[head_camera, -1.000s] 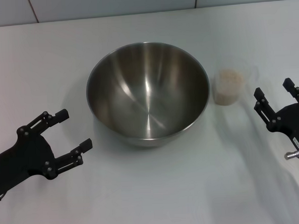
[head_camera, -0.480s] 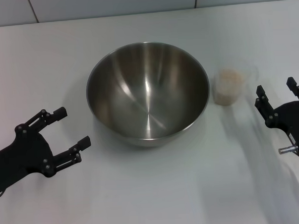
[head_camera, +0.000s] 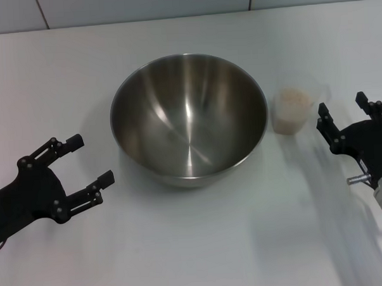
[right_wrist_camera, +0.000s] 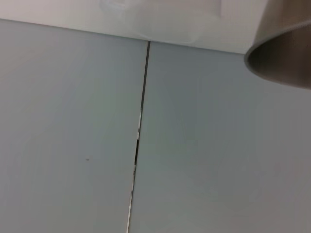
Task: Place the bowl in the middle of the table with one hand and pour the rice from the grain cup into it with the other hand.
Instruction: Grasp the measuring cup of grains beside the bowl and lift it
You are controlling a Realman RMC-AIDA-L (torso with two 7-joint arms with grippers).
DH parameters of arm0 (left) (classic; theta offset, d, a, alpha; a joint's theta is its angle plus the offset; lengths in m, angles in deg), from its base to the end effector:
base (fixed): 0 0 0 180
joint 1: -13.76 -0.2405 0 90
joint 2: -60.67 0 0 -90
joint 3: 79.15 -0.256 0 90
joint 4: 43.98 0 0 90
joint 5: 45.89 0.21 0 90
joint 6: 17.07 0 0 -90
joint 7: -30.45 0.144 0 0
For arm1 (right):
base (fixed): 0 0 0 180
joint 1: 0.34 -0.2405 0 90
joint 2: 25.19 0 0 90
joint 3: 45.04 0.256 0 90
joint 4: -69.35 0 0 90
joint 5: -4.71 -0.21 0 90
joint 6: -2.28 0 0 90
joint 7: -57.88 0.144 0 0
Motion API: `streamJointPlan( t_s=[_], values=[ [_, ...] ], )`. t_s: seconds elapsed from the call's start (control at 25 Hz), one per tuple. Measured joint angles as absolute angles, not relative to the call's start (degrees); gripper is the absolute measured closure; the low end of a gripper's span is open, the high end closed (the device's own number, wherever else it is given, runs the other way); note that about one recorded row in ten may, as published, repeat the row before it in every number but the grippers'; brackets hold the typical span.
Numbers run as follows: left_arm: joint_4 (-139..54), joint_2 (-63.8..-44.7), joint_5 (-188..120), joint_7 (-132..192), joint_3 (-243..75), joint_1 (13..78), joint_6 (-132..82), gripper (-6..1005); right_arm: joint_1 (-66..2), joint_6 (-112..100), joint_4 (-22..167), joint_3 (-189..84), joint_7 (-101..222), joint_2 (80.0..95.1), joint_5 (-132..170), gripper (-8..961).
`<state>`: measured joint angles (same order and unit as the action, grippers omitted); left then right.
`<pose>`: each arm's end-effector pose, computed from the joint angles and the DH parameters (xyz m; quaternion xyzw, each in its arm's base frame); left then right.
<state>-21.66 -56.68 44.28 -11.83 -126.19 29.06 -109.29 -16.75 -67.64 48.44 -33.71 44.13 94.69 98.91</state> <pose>-0.3173 0.2471 -0.0108 -0.8993 -0.1151 -0.3311 0.2613 0.3335 0.2569 -0.0696 -0.7211 0.2312 0.2139 0.6171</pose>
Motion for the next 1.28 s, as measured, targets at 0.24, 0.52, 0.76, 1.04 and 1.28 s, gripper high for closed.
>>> streamJointPlan(
  t_s=[0.24, 0.52, 0.76, 1.04, 1.28],
  values=[
    [-21.7, -56.80, 44.3, -12.0, -126.1, 29.1, -109.2, 139, -17.7, -66.8, 49.0, -33.1, 44.2, 94.69, 98.9, 258],
    [-21.7, -57.07, 44.3, -12.0, -125.6, 29.1, -109.1, 139, -19.2, -65.1, 50.0, -31.9, 44.3, 94.65, 98.9, 269],
    [-21.7, -57.16, 44.3, -12.1, -125.5, 29.3, -109.0, 139, -20.9, -63.2, 51.4, -31.5, 45.4, 94.65, 98.9, 277],
    [-21.7, -57.34, 44.3, -12.5, -124.8, 29.8, -108.1, 139, -22.5, -61.8, 52.9, -31.3, 46.6, 94.66, 98.9, 288],
    [-21.9, -57.45, 44.2, -12.5, -124.6, 30.3, -107.5, 140, -23.9, -59.9, 53.4, -30.5, 46.7, 94.65, 98.8, 297]
  ],
)
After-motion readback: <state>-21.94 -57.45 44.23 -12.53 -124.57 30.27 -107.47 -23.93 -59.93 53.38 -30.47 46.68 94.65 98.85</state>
